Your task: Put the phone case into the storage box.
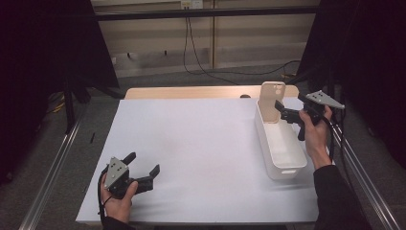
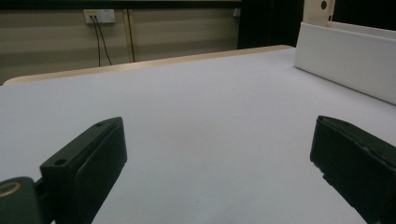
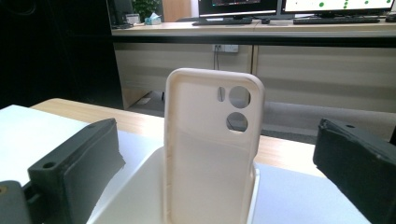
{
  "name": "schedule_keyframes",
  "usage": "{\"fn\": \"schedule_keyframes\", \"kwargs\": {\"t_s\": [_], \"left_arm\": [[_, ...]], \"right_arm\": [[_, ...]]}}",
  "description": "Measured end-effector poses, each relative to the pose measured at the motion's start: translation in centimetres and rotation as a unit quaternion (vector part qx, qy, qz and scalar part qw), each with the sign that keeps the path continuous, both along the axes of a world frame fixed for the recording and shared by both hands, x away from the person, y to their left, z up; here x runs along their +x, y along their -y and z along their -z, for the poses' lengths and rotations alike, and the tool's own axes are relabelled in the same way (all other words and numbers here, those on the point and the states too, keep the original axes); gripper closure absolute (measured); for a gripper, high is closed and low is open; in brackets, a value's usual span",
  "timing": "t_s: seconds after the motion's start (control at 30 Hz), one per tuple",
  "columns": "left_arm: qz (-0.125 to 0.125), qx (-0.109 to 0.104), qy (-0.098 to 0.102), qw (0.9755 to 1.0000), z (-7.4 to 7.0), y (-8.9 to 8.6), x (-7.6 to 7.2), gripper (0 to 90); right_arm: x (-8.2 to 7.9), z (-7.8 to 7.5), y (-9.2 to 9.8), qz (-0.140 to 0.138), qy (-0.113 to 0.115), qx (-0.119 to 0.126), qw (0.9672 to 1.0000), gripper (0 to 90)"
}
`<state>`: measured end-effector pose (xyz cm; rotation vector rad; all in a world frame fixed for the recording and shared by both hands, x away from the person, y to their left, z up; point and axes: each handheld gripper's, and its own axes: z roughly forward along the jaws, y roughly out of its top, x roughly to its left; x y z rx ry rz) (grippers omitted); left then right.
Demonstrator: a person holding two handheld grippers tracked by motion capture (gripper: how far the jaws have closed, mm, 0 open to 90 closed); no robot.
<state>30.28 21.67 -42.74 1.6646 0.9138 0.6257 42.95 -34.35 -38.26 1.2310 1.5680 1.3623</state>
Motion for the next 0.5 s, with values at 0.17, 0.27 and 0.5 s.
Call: {"fn": "schedule_keyframes", "kwargs": {"t_s": [0.17,0.27,0.5], "left_arm": [[-0.004,0.0,0.001,1.0,0.0,0.0,0.1,3.7],[-0.003,-0.002,0.0,1.0,0.1,0.1,0.1,3.4],[-0.002,0.001,0.001,1.0,0.0,0.1,0.0,3.4]], "right_arm": [[-0.7,-0.3,-0.5,-0.007,0.004,-0.003,1.0,0.0],[-1.1,-0.6,-0.7,-0.007,0.008,-0.005,0.9999,0.0],[-2.0,-0.3,-0.4,-0.013,0.008,0.005,0.9999,0.0]]}}
